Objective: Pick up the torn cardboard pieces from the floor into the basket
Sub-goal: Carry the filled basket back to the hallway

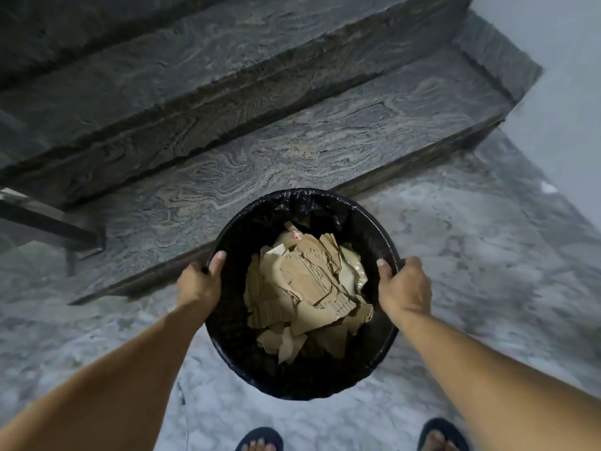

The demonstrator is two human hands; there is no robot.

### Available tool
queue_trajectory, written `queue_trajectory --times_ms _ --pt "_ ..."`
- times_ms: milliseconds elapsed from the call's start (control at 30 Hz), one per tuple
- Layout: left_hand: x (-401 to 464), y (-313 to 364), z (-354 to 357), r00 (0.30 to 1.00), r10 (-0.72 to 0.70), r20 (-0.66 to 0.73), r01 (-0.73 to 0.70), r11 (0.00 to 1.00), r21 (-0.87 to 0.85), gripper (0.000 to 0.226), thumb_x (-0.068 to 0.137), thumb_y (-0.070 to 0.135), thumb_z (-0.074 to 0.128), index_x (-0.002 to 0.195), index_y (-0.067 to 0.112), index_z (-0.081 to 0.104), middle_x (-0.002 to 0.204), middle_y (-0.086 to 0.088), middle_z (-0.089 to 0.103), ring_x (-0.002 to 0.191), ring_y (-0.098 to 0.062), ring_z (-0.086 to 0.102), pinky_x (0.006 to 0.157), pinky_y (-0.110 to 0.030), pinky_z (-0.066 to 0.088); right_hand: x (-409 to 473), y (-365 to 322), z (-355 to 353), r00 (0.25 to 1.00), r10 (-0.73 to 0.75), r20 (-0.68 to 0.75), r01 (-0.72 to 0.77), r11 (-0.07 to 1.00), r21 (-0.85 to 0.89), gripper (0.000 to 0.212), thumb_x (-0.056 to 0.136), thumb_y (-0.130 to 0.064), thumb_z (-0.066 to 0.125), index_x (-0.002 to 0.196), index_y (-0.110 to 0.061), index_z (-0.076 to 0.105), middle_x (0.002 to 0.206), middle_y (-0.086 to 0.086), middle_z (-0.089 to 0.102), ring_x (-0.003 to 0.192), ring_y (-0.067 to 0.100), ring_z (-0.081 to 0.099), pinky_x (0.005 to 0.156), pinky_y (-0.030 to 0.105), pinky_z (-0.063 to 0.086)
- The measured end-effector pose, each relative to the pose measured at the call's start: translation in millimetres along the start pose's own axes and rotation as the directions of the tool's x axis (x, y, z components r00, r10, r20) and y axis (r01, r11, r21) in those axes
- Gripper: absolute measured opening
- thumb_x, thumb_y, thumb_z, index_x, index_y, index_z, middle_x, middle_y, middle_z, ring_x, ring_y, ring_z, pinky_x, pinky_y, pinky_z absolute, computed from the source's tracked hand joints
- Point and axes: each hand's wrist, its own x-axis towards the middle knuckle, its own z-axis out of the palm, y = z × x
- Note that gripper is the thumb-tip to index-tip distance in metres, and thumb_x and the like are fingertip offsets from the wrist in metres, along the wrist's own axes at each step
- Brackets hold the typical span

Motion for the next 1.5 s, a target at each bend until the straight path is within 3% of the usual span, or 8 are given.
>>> queue_trajectory --times_ms 200,300,533,767,900,1000,1267,1500 --pt "-14 35 -35 0.997 0.042 0.066 -0.035 0.994 -0.099 0.070 0.092 0.061 0.039 0.063 -0.001 0.051 0.067 -0.021 0.054 0.079 -0.040 0.058 0.067 -0.034 0.037 -34 -16 -36 0.943 0.291 -0.163 -0.244 0.935 0.258 0.053 0.079 -0.055 0.072 0.065 -0.007 0.056 0.078 0.014 0.064 0.084 0.036 0.064 0.073 0.037 0.051" --pt "-28 59 -67 0.990 0.073 0.124 -0.052 0.985 -0.162 0.071 0.089 0.065 0.043 0.052 0.004 0.039 0.055 -0.014 0.042 0.069 -0.040 0.054 0.063 -0.034 0.034 -71 -32 -73 0.882 0.443 -0.162 -0.336 0.831 0.444 0.065 0.067 -0.069 0.073 0.066 -0.006 0.057 0.081 0.014 0.065 0.080 0.033 0.063 0.076 0.036 0.051" --pt "-96 115 -131 0.956 0.154 0.250 -0.088 0.962 -0.257 0.073 0.084 0.074 0.037 0.068 0.004 0.047 0.062 -0.012 0.041 0.056 -0.025 0.040 0.050 -0.031 0.030 -167 -40 -165 0.784 0.614 -0.095 -0.383 0.597 0.705 0.081 0.076 -0.082 0.048 0.091 -0.002 0.054 0.096 0.008 0.052 0.088 0.029 0.052 0.078 0.035 0.038" --pt "-204 147 -188 0.913 0.204 0.353 -0.114 0.959 -0.259 0.068 0.092 0.067 0.032 0.062 0.006 0.036 0.064 -0.005 0.035 0.054 -0.019 0.032 0.067 -0.031 0.032 -274 -13 -248 0.696 0.709 -0.114 -0.366 0.487 0.793 0.101 0.074 -0.081 0.053 0.136 -0.001 0.047 0.141 0.014 0.049 0.122 0.036 0.052 0.100 0.044 0.041" --pt "-267 144 -215 0.876 0.279 0.395 -0.186 0.948 -0.257 0.081 0.096 0.062 0.025 0.126 -0.008 0.050 0.124 -0.024 0.056 0.111 -0.040 0.054 0.086 -0.037 0.038 -343 15 -285 0.671 0.728 -0.143 -0.334 0.468 0.818 0.104 0.075 -0.082 0.050 0.139 0.000 0.044 0.142 0.014 0.048 0.126 0.034 0.051 0.102 0.042 0.040" --pt "-322 138 -240 0.822 0.333 0.462 -0.239 0.938 -0.251 0.081 0.096 0.062 0.025 0.137 -0.007 0.043 0.138 -0.021 0.049 0.124 -0.037 0.048 0.096 -0.039 0.038 -409 41 -312 0.651 0.738 -0.178 -0.304 0.468 0.830 0.102 0.075 -0.083 0.047 0.136 0.000 0.049 0.139 0.016 0.052 0.125 0.034 0.053 0.105 0.043 0.044" --pt "-432 119 -280 0.724 0.381 0.575 -0.329 0.923 -0.198 0.092 0.086 0.075 0.029 0.134 -0.001 0.048 0.127 -0.018 0.057 0.114 -0.038 0.055 0.093 -0.043 0.045 -561 90 -347 0.537 0.812 -0.228 -0.214 0.392 0.894 0.108 0.064 -0.092 0.043 0.124 -0.004 0.061 0.125 0.010 0.062 0.110 0.030 0.063 0.087 0.032 0.049" --pt "-493 98 -292 0.541 0.442 0.715 -0.484 0.860 -0.165 0.085 0.078 0.083 0.031 0.092 0.002 0.053 0.070 -0.011 0.053 0.069 -0.029 0.055 0.067 -0.036 0.046 -666 105 -340 0.328 0.896 -0.298 -0.366 0.411 0.835 0.086 0.092 -0.072 0.024 0.117 0.001 0.064 0.114 0.020 0.065 0.095 0.034 0.061 0.079 0.038 0.048"
